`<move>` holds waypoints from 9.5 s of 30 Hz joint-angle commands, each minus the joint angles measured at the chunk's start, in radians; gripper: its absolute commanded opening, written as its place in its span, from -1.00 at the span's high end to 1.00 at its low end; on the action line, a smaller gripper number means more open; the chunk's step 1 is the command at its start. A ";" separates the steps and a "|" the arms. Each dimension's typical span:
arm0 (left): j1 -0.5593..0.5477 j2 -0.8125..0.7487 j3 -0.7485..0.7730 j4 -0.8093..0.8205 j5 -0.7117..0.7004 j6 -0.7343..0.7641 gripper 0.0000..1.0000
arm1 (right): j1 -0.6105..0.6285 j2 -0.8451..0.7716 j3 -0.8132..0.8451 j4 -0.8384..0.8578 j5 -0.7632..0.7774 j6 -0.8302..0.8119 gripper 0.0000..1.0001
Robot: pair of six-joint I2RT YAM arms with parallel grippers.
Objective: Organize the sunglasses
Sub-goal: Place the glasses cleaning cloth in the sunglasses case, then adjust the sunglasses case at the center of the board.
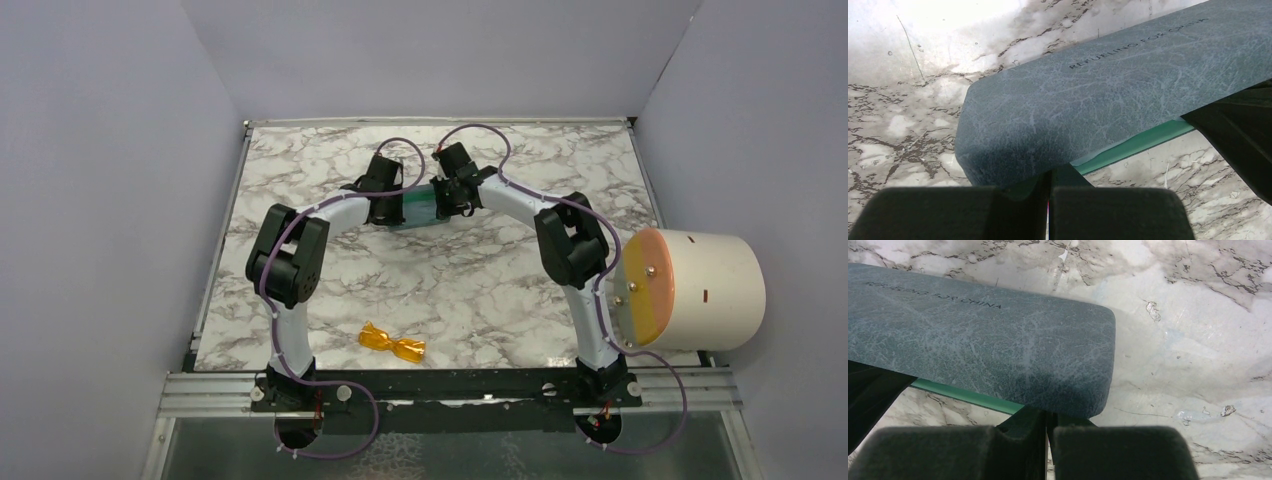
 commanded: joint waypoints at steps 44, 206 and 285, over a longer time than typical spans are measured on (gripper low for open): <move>0.001 0.061 0.040 -0.114 -0.053 0.009 1.00 | -0.010 0.034 0.032 -0.102 0.025 -0.037 0.99; -0.084 0.028 -0.084 0.109 -0.110 -0.079 1.00 | 0.018 -0.162 -0.197 0.262 0.042 0.038 0.99; 0.006 0.012 0.296 -0.075 -0.154 0.125 0.52 | 0.046 -0.576 -0.603 0.290 0.021 0.113 0.82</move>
